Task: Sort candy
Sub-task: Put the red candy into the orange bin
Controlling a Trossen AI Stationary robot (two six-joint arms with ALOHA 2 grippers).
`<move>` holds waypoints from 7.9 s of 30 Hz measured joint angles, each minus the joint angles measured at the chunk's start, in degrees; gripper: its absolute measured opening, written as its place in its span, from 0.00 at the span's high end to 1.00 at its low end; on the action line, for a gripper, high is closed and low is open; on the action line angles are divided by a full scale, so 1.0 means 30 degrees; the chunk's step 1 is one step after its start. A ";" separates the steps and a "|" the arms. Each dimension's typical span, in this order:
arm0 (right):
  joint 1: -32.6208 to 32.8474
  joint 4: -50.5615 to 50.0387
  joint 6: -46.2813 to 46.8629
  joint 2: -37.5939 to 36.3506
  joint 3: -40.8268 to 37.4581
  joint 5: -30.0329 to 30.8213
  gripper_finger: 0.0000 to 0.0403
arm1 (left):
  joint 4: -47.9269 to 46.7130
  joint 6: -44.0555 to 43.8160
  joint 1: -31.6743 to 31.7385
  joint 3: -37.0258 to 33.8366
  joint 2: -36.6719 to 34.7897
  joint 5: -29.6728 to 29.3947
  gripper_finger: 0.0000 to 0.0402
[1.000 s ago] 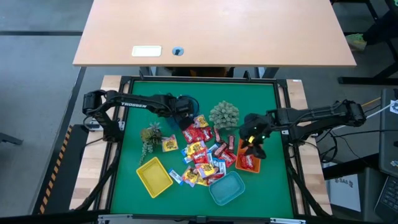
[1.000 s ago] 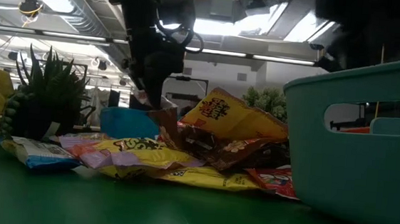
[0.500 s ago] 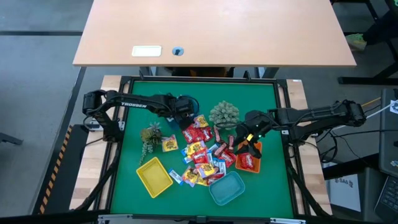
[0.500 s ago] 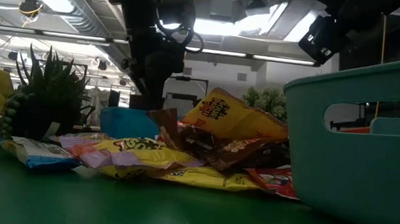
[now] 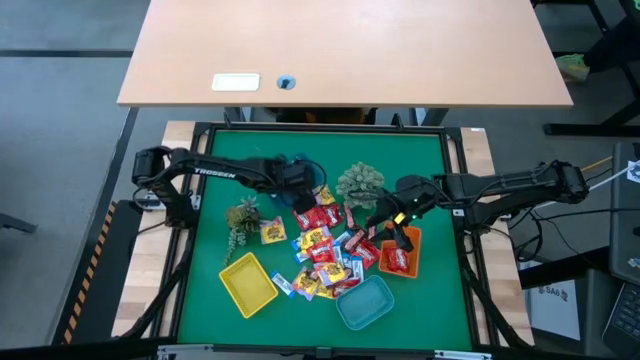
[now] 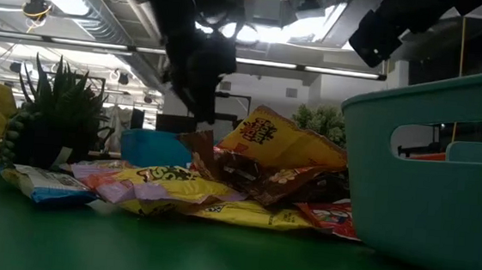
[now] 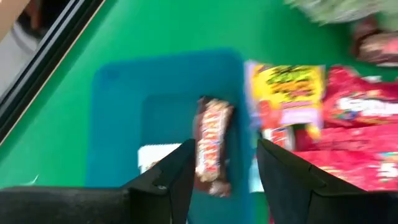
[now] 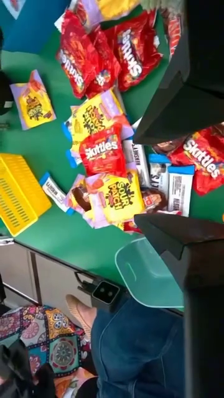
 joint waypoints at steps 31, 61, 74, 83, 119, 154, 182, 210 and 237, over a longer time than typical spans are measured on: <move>0.0000 -0.0089 -0.0086 0.0005 0.0000 0.0007 0.52 | 0.4346 0.1605 -0.8304 -0.0582 -0.0007 0.3867 0.61; -0.0015 -0.0100 -0.0078 0.0007 -0.0007 0.0017 0.52 | 1.1105 1.0022 -0.9038 -0.4313 0.2562 0.1325 0.61; -0.0007 -0.0069 -0.0071 0.0007 -0.0007 0.0015 0.52 | 1.1879 1.0086 -0.8815 -0.4306 0.3446 0.0452 0.65; -0.0007 -0.0073 -0.0078 0.0007 -0.0007 0.0022 0.52 | 1.1894 0.9941 -0.8277 -0.4306 0.3446 0.0433 0.77; 0.0000 -0.0106 -0.0071 0.0007 -0.0007 0.0015 0.52 | 1.2921 0.8432 -0.7721 -0.4262 0.4362 0.0318 0.62; 0.0000 -0.0073 -0.0078 0.0007 -0.0007 0.0011 0.52 | 1.3820 0.7407 -0.7619 -0.4291 0.2732 -0.1007 1.00; 0.0000 0.2698 -0.9898 0.3055 -0.0015 0.1290 0.52 | 1.9515 0.4479 -0.6417 -0.4277 0.2266 0.2760 1.00; -0.0007 0.2444 -1.0967 0.3519 -0.0015 0.1810 0.96 | 2.0790 0.4422 -0.6417 -0.4277 0.2266 0.2948 1.00; 0.0000 -0.9387 -0.7834 0.1812 0.3171 -0.0118 0.99 | 2.0700 0.4359 -0.6432 -0.4275 0.2266 0.2591 0.70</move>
